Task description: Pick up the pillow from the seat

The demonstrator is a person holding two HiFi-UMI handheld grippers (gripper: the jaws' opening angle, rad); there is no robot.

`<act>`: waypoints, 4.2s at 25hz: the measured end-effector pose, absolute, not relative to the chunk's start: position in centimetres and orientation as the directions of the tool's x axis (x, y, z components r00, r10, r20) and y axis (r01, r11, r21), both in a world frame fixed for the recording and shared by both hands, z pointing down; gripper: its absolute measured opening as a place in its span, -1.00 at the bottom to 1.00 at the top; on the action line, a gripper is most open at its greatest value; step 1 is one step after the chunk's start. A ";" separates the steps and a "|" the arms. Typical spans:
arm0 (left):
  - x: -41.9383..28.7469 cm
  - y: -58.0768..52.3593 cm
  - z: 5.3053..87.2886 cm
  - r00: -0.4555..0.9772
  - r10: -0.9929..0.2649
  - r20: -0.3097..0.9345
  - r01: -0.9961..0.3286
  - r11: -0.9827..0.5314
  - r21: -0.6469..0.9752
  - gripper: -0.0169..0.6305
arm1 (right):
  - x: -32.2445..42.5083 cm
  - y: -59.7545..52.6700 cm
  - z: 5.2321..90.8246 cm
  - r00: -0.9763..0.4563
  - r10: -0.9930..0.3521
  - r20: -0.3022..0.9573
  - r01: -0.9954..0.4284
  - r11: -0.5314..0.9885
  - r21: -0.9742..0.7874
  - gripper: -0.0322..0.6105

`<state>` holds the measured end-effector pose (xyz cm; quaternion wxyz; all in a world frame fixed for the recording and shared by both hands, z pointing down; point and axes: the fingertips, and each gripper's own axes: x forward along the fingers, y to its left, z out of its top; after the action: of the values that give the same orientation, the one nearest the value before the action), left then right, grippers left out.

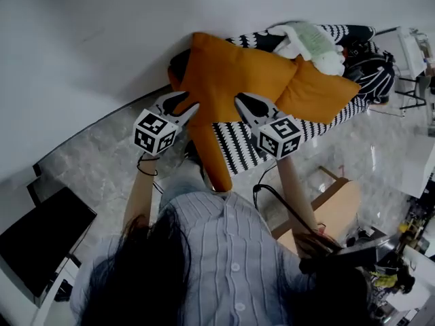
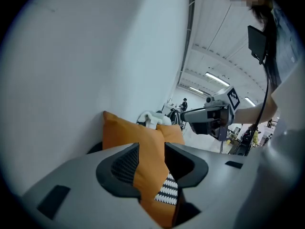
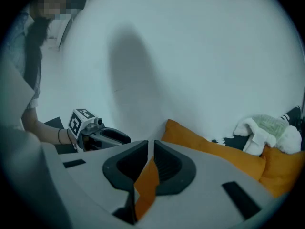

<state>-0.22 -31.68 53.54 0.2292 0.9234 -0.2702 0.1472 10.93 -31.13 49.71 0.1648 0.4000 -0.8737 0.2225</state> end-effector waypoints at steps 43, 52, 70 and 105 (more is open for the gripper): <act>3.3 -44.0 69.0 0.864 -0.207 0.458 -0.478 -0.624 0.619 0.21 | 13.9 -49.2 67.0 -0.515 -0.201 0.833 -0.640 0.737 -0.218 0.13; 3.5 -42.2 67.3 0.872 -0.186 0.452 -0.453 -0.657 0.602 -0.08 | 14.5 -47.0 65.0 -0.479 -0.241 0.844 -0.686 0.703 -0.188 -0.15; 1.5 -36.2 53.6 0.936 -0.262 0.233 -0.344 -0.811 0.472 -0.21 | 14.1 -36.8 52.2 -0.538 -0.508 0.673 -0.764 0.631 -0.134 -0.41; 4.8 -9.3 39.4 0.885 -0.347 0.311 -0.415 -0.890 0.190 -0.22 | 17.4 -9.2 40.3 -0.576 -0.704 0.416 -0.811 0.555 -0.183 -0.44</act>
<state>4.84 -9.32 39.44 0.1264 0.9625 -0.1979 0.1355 17.43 -9.23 40.28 0.1488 0.4359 -0.8692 0.1798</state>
